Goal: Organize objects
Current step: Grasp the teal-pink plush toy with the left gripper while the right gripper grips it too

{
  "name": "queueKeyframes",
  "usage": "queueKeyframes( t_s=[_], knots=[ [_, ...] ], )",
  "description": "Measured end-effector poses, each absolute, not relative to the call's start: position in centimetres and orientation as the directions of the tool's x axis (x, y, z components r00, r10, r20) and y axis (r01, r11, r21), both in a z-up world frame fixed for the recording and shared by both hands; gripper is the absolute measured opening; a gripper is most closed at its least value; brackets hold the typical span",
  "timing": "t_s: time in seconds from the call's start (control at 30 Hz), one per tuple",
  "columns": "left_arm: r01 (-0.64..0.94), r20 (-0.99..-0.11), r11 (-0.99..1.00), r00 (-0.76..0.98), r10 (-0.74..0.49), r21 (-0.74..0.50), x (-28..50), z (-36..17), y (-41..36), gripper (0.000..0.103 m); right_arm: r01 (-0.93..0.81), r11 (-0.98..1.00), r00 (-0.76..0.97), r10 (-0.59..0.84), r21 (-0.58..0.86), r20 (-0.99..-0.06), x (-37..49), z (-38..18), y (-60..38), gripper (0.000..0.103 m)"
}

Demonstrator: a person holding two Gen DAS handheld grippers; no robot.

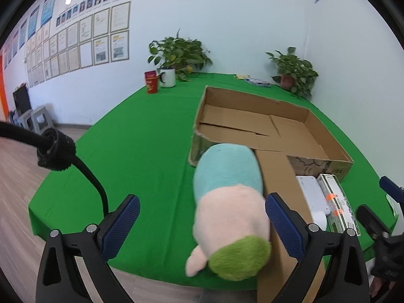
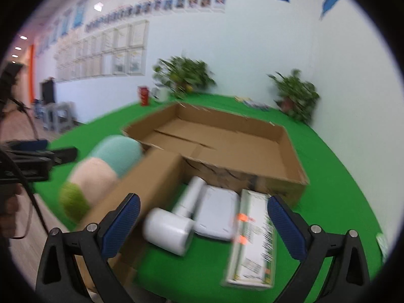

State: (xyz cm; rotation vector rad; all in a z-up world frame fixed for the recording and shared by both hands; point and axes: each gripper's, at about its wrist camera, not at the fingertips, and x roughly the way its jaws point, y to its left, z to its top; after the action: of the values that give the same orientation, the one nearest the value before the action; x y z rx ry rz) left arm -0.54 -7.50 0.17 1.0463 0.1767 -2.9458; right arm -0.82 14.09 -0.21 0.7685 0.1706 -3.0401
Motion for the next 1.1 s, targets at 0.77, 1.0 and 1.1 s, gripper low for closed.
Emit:
queueKeyframes(
  t_s=[0.77, 1.0, 1.1],
  knots=[
    [-0.117, -0.675, -0.938, -0.666, 0.319, -0.327, -3.2, -6.5, -8.0, 0.071, 0.022, -0.977, -0.856, 0.091, -0.212, -0.510, -4.7, -2.0, 13.8, 0.101],
    [-0.128, -0.661, -0.922, -0.662, 0.354, -0.365, -2.0, -6.1, -9.8, 0.065, 0.259, -0.962, -0.816, -0.171, -0.085, -0.552, -7.3, -0.6, 9.5, 0.101],
    [-0.130, -0.663, -0.928, -0.665, 0.343, -0.348, -1.4, -5.7, -10.7, 0.063, 0.349, -0.937, -0.772, -0.270, -0.029, -0.576, -8.4, -0.7, 7.5, 0.101]
  ],
)
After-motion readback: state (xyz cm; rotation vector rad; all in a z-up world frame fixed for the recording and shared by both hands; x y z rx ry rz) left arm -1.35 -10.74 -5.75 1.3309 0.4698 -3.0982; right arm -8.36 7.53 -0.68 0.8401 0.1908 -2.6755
